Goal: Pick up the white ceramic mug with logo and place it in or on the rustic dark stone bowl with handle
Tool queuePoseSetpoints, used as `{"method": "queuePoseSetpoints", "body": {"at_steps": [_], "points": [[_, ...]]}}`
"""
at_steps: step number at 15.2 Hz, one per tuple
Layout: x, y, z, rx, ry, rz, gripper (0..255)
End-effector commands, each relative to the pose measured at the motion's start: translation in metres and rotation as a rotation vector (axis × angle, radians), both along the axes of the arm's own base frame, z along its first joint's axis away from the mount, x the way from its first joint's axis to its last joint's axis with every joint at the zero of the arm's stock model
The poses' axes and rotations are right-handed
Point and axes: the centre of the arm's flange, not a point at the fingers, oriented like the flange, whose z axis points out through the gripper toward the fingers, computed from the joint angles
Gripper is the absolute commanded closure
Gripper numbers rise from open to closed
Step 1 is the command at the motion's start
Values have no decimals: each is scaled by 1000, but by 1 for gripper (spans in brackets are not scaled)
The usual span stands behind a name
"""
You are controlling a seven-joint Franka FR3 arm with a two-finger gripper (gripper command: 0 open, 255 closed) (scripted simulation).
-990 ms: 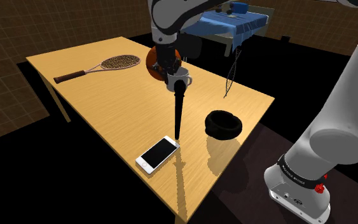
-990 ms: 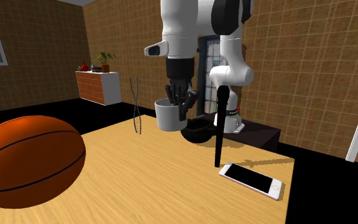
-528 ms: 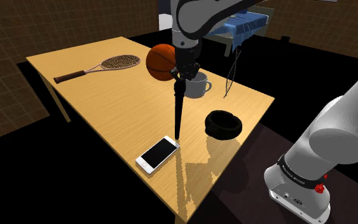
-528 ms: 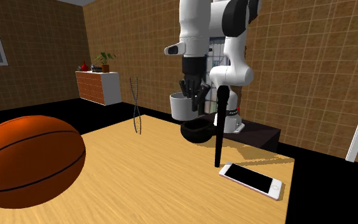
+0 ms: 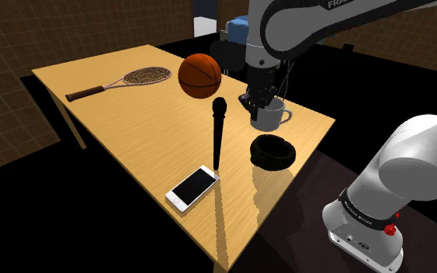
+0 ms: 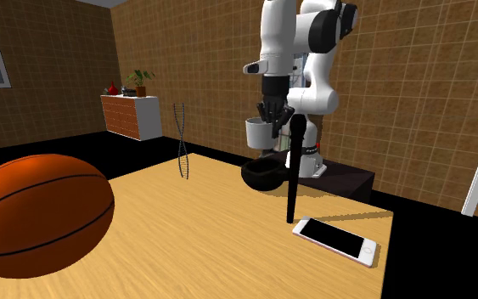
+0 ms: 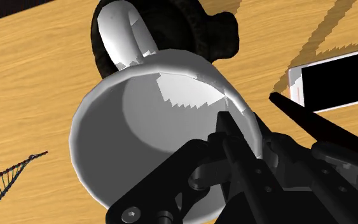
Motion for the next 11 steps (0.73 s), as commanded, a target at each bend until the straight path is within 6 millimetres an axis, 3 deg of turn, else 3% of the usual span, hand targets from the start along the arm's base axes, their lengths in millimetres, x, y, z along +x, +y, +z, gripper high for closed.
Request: {"method": "queuePoseSetpoints", "body": {"at_steps": [1,4,11], "points": [[-25,-7,2,1,0,0,255],[-61,-18,3,1,0,0,255],[-61,-18,-34,1,0,0,255]]}}
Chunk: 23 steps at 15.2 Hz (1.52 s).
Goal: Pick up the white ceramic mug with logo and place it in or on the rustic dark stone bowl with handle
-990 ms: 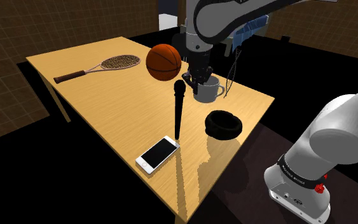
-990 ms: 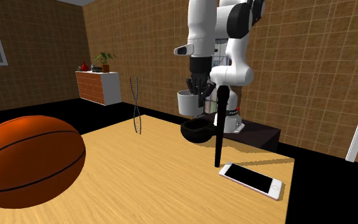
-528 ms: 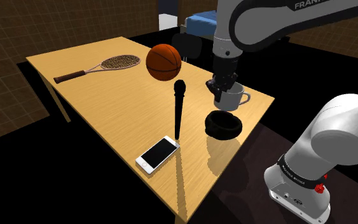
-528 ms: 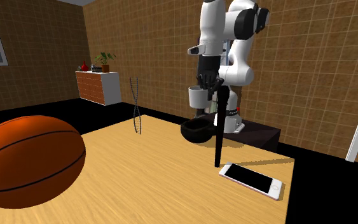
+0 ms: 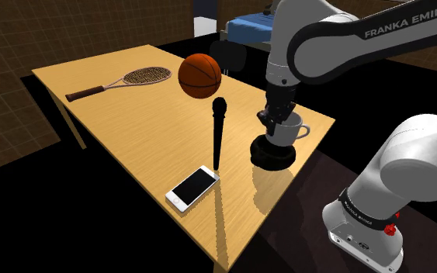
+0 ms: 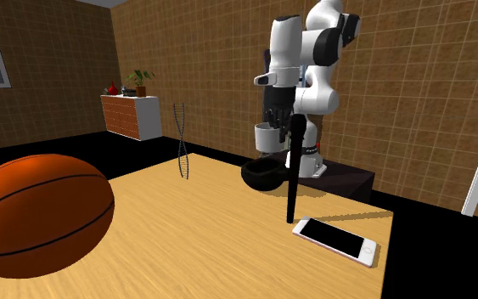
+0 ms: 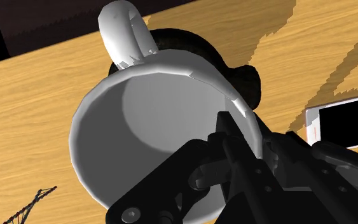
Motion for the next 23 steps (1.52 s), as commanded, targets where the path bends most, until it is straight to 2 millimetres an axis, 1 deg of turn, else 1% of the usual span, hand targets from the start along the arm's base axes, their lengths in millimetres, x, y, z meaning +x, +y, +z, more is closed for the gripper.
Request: {"method": "queuePoseSetpoints", "body": {"at_steps": [1,7,8,16,17,22,23], "points": [[0,0,-10,0,-1,0,255],[0,0,-41,0,-1,0,255],[0,0,-49,0,-1,0,255],[0,0,-49,0,-1,0,255],[0,0,-49,0,-1,0,0],[0,0,-49,0,-1,0,0],[1,0,-36,0,-1,0,0]]}}
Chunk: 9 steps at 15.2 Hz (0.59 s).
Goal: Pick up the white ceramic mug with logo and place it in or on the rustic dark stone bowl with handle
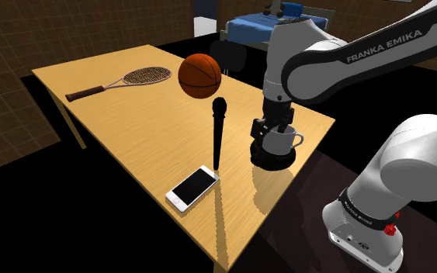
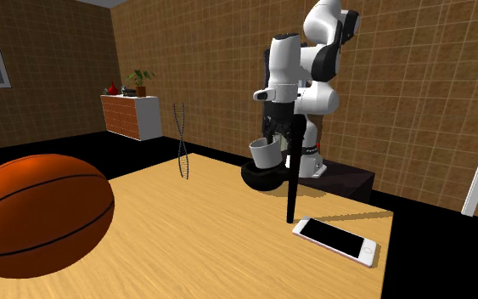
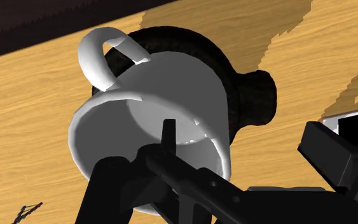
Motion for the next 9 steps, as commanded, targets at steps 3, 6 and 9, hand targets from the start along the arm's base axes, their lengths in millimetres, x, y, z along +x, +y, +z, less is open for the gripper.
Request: {"method": "queuePoseSetpoints", "body": {"at_steps": [3,6,9], "points": [[3,3,44,0,1,0,0],[3,3,44,0,1,0,0],[3,3,44,0,1,0,0]]}}
